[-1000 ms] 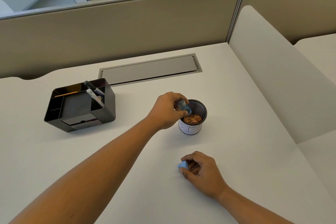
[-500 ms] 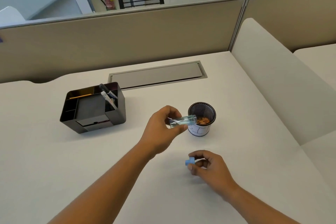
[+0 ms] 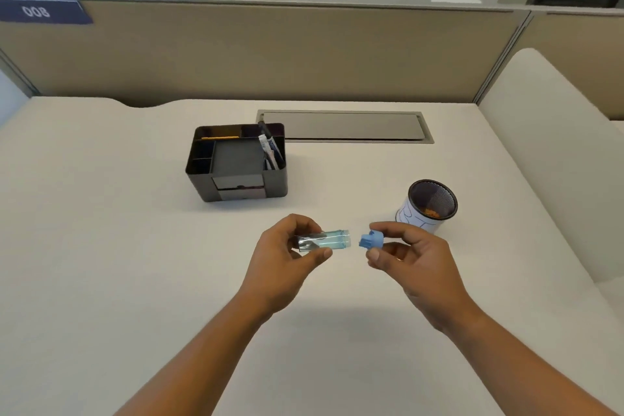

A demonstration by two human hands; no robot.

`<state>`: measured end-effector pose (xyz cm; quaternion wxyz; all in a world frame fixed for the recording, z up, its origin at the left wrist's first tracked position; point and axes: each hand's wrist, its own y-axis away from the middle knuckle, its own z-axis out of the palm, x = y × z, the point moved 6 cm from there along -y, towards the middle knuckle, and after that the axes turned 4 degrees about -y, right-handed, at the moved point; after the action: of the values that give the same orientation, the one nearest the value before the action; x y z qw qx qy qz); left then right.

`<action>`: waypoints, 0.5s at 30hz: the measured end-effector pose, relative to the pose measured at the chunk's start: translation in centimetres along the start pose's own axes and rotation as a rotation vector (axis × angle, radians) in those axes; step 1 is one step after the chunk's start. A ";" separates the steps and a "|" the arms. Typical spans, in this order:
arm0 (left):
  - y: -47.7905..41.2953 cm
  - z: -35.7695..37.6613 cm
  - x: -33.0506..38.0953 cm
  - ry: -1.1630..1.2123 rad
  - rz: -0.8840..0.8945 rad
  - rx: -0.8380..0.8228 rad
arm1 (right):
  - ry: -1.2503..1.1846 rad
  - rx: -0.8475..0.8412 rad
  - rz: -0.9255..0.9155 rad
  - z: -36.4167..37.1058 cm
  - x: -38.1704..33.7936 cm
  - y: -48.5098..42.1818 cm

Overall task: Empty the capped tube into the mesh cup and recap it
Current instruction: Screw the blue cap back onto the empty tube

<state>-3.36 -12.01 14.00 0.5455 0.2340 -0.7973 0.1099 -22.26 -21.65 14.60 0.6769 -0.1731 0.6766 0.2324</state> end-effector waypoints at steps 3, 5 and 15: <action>1.2 -1.5 -0.9 0.036 -0.009 0.003 | 0.072 -0.030 -0.022 2.2 -0.1 -0.1; 1.9 -2.0 -1.5 0.045 -0.016 -0.005 | 0.097 -0.052 -0.022 3.1 0.0 -0.1; 3.6 -4.3 -3.0 0.066 -0.035 -0.008 | 0.141 -0.158 -0.015 6.8 0.8 0.4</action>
<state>-0.75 -6.34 13.14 0.5741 0.2418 -0.7752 0.1047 -16.81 -17.57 14.04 0.6135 -0.2468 0.7009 0.2674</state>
